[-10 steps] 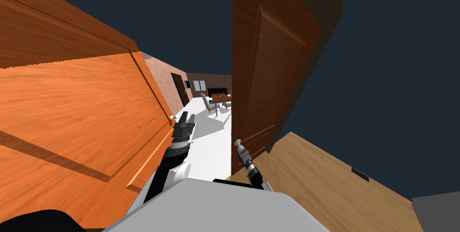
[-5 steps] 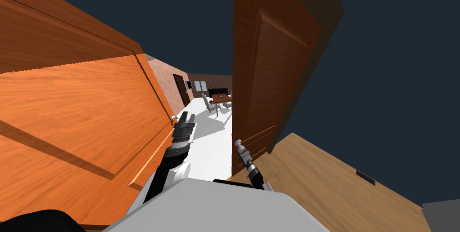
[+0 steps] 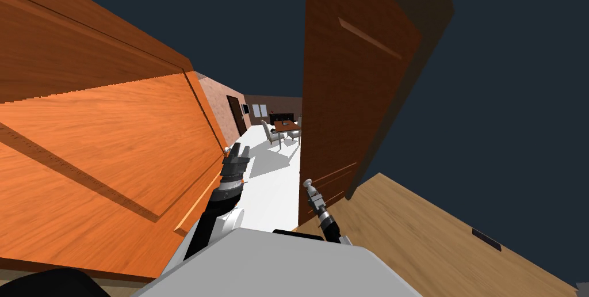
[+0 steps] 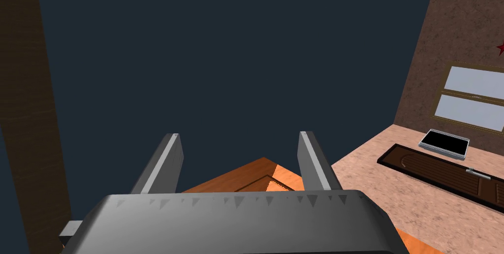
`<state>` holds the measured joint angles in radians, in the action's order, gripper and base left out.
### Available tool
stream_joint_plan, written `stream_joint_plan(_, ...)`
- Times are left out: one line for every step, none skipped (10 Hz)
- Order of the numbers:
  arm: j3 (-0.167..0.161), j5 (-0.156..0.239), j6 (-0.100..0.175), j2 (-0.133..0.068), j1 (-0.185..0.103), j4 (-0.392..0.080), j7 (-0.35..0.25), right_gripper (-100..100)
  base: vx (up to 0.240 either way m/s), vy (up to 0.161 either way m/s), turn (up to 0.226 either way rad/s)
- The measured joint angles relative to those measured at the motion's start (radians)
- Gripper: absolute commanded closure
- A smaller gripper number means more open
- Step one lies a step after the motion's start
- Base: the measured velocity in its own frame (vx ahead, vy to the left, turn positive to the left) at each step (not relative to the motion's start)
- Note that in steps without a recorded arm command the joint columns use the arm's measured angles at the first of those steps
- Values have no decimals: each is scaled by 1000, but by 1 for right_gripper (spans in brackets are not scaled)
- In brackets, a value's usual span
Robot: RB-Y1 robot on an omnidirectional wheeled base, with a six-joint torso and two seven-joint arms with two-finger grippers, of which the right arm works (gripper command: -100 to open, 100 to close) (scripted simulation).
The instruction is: Push the door open
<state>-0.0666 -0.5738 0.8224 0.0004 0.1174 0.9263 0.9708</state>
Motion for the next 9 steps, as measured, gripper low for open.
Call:
stream_joint_plan(5,14,2,1,0,-4,-24,100,27,16,33)
stream_joint_plan(5,20,1,1,3,-1,-43,100,22,16,69)
stream_joint_plan(6,30,0,-1,5,1,-67,100,19,24,97)
stream_joint_plan(7,42,-7,-6,7,9,-98,100,14,24,44)
stream_joint_plan(12,51,-1,-10,-5,-8,-120,100,21,21,64)
stream_joint_plan(18,64,6,-11,-7,-17,-141,100,28,20,114)
stream_joint_plan(20,79,4,-13,1,-8,-168,100,24,18,41)
stream_joint_plan(26,89,10,-10,-10,-27,-184,100,11,12,-10)
stream_joint_plan(23,90,4,-10,-4,-14,-196,100,15,12,80)
